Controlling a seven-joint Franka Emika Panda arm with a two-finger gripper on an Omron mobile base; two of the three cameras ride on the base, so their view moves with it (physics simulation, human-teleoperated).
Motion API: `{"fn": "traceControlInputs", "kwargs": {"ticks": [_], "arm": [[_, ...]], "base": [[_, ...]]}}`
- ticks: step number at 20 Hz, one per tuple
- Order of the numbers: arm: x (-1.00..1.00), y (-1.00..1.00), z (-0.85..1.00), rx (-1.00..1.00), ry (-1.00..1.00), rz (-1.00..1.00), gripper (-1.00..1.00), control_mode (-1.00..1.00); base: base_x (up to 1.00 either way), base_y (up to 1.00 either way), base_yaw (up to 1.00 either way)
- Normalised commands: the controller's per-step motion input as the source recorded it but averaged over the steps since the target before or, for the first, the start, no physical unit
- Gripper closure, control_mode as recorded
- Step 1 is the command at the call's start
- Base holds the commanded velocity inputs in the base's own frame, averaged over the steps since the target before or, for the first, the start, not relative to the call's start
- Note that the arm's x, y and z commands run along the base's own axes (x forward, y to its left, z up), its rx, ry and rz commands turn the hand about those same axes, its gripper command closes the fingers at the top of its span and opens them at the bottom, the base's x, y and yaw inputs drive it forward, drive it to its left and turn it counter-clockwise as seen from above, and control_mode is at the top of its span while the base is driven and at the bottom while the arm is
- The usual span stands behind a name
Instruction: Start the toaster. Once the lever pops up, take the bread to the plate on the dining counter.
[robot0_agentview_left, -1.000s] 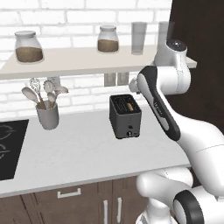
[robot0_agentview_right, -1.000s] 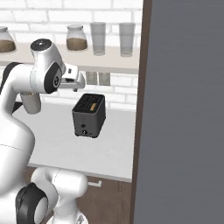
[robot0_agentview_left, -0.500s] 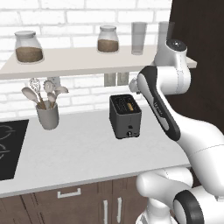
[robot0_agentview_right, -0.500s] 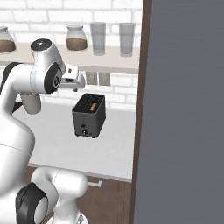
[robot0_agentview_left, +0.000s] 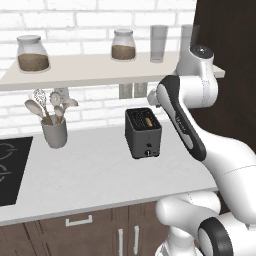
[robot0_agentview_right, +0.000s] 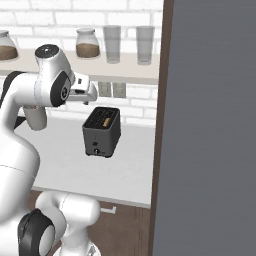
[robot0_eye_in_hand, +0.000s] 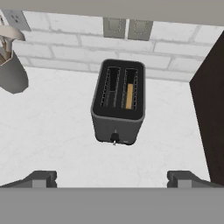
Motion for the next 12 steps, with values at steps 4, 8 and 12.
{"fn": "traceControlInputs", "kwargs": {"ticks": [4, 8, 12], "arm": [[0.00, 0.00, 0.00, 0.00, 0.00, 0.00, -1.00, -1.00], [0.00, 0.00, 0.00, 0.00, 0.00, 0.00, -1.00, -1.00], [0.00, 0.00, 0.00, 0.00, 0.00, 0.00, -1.00, -1.00]], "base": [[0.00, 0.00, 0.00], [0.00, 0.00, 0.00], [0.00, 0.00, 0.00]]}}
